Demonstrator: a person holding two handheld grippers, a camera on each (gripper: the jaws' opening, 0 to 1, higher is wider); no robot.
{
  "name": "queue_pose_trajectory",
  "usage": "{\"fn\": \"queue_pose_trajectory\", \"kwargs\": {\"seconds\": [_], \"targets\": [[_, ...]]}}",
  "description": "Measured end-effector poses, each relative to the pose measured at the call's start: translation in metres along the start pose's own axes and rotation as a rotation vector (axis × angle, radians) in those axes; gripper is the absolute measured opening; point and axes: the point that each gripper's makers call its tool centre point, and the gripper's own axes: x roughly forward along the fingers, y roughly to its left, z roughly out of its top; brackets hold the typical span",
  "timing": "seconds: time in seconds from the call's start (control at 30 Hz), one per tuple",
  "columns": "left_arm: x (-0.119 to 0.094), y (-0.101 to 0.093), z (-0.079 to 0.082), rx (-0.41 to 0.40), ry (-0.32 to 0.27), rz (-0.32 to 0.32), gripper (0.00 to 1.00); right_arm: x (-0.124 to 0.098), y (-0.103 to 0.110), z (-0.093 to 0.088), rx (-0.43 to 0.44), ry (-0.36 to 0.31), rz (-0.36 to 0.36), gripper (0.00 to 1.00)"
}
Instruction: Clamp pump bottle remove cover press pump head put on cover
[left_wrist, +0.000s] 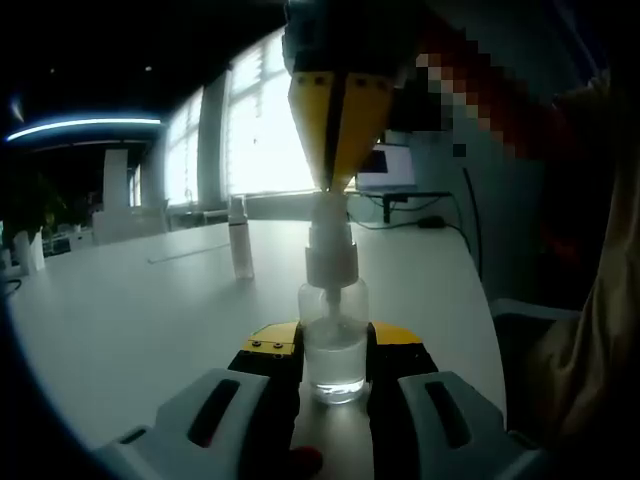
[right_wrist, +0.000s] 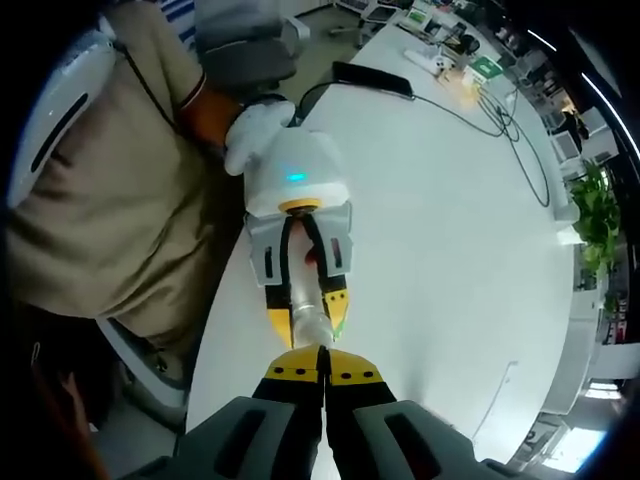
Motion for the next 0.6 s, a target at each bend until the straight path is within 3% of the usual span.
{"fn": "queue_pose_trajectory", "kwargs": {"seconds": [0.6], "targets": [[-0.0003,-0.0003,0.0002,0.002,0.0,0.002,0.16,-0.0001,-0.0028,0.0009,-0.041,-0.021,-0.006,0.0]]}}
